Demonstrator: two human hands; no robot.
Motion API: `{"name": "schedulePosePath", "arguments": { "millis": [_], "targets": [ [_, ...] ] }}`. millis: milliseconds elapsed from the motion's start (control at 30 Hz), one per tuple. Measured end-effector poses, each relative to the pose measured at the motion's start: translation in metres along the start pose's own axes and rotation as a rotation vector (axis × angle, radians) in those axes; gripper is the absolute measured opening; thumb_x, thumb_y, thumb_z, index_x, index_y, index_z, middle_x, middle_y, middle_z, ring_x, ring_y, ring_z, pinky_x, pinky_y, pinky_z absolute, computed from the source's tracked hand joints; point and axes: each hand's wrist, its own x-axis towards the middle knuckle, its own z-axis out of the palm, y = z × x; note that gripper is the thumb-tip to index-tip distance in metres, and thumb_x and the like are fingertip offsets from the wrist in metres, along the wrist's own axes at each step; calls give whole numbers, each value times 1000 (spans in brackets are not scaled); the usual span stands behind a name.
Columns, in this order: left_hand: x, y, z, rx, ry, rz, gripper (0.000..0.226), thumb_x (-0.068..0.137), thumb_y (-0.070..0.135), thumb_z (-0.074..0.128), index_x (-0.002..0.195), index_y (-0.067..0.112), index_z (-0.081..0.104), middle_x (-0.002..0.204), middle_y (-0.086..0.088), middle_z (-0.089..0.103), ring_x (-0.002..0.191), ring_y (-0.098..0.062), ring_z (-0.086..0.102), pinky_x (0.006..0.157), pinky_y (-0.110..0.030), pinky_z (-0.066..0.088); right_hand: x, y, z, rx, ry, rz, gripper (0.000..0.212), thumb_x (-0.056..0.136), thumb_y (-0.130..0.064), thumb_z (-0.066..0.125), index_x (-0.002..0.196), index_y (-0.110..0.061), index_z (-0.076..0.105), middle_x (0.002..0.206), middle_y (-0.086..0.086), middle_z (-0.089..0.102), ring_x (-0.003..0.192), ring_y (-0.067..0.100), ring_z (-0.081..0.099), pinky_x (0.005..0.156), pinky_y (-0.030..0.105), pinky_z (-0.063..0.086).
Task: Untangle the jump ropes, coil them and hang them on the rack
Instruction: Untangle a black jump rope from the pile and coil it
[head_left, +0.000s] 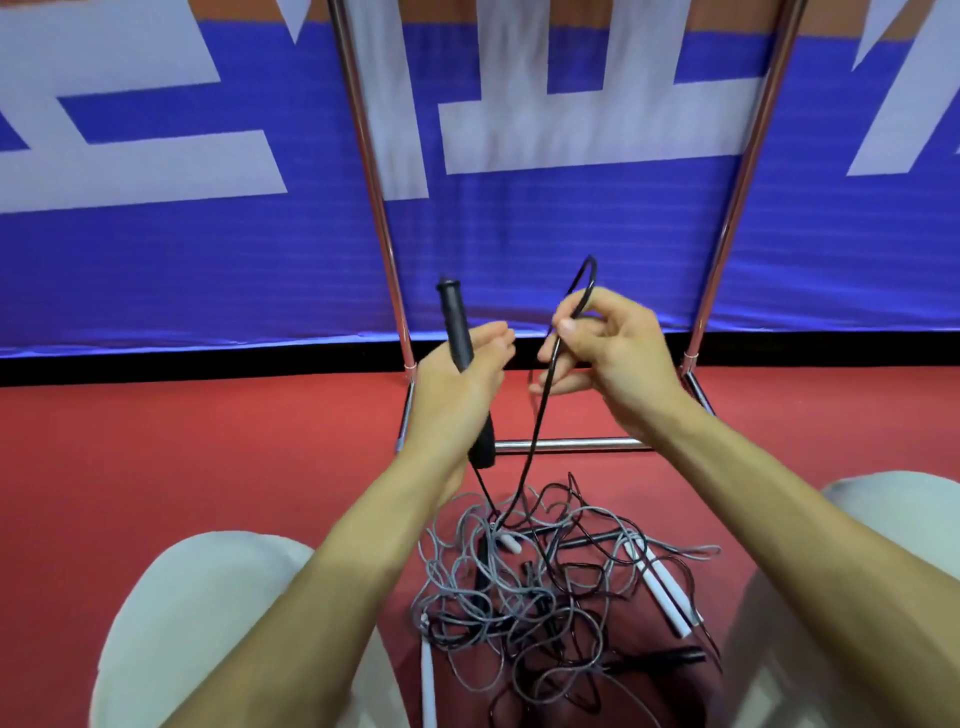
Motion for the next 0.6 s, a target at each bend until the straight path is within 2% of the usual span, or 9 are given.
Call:
{"name": "schedulePosePath", "arguments": {
  "millis": [67,133,200,267,367,433,500,600],
  "targets": [
    [-1,-12,5,175,-15,54,13,93,18,61,99,25,70,94,3,69,84,-11,60,92,-33,46,1,-9,-6,73,53,-69,18,96,2,46,84,-9,52,63,9,63,47,25,61,56,45,59],
    [-1,-22,9,262,-101,35,14,90,21,61,97,27,72,84,6,65,76,-8,56,87,-34,45,1,-15,-10,128,102,-114,16,96,1,47,85,-9,52,63,8,65,47,25,62,55,42,59],
    [-3,-28,12,352,-209,-7,14,90,22,61,100,23,72,90,6,71,81,-14,64,87,-35,47,1,-21,-12,207,161,-131,14,96,0,48,86,-8,52,63,7,65,46,21,62,54,37,57],
    [-4,-33,14,420,-342,-66,16,94,20,60,106,14,69,103,-1,74,97,-18,68,93,-36,50,3,-25,-16,329,232,-126,13,96,-1,49,85,-6,52,64,9,64,45,18,60,55,33,56],
    [-9,-35,17,548,-480,-61,18,98,13,55,106,1,65,105,-10,73,95,-15,69,91,-29,52,8,-27,-24,492,341,-102,14,97,-2,48,84,-3,53,69,13,63,51,19,63,59,30,56],
    [-13,-34,20,543,-487,-43,15,99,10,52,98,-2,62,98,-12,73,85,-16,71,78,-21,55,13,-25,-31,576,397,-66,12,98,-1,47,86,-2,52,74,16,62,57,20,66,60,30,57],
    [-17,-30,24,456,-454,-65,12,99,9,51,94,4,59,89,-11,71,76,-13,71,69,-18,55,17,-21,-37,610,426,-8,11,98,-1,47,87,-1,51,76,17,60,58,20,68,60,30,57],
    [-15,-23,26,291,-335,-66,15,101,9,48,90,10,59,85,-9,72,76,-15,73,70,-23,58,19,-14,-38,530,411,111,12,97,-7,52,88,1,53,81,19,62,61,20,69,60,29,58]
  ]
}}
